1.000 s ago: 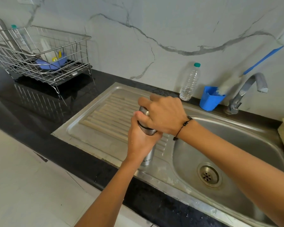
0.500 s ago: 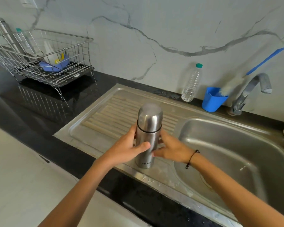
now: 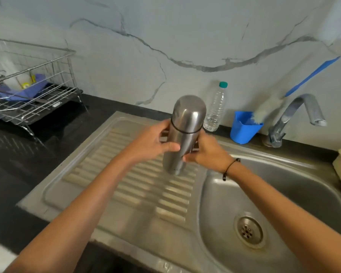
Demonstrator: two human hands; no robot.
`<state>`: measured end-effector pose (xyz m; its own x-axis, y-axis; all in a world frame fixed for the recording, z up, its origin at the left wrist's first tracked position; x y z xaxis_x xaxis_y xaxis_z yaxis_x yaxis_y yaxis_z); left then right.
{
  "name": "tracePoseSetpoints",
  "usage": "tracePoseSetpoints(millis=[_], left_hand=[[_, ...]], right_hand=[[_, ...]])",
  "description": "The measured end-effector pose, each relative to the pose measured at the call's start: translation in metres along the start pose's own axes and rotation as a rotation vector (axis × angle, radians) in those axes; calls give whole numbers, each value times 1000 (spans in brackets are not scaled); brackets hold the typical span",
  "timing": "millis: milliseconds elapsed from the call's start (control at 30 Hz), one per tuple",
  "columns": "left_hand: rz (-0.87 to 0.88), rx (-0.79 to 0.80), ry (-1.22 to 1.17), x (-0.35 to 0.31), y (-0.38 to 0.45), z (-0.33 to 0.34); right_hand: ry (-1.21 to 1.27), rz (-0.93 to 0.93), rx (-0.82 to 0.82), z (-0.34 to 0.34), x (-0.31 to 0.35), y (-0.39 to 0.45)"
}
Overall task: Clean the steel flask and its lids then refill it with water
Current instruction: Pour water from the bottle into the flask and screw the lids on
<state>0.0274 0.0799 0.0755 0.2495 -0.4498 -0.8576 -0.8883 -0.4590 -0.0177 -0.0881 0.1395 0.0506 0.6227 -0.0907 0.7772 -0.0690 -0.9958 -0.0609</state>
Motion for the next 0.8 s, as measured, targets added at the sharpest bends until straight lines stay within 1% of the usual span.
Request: tracePoseSetpoints(millis=[100,300,567,800], left_hand=[[16,-32,51,4,51,-22],[-28,-23,23,40,122,-30],[-47,-11,-19,66,153,-30],[-27,-7,-21,71,160,-29]], right_hand=[[-56,56,-69,-31,-19,42],[-125,121,-68,-56,-56,99],[-155,157,-56,-55,-86,126],[-153,170,-49,-56,-89,129]])
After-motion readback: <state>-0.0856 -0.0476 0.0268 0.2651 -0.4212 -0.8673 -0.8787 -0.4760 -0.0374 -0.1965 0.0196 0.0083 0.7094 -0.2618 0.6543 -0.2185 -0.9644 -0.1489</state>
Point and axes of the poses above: each hand's wrist, its own y-axis towards the middle knuckle, its own z-axis out of the palm, x = y × z, the point moved 8 cm from there along y, towards the middle knuckle, and after that the axes turned 11 degrees about x, right-handed, at the moved point
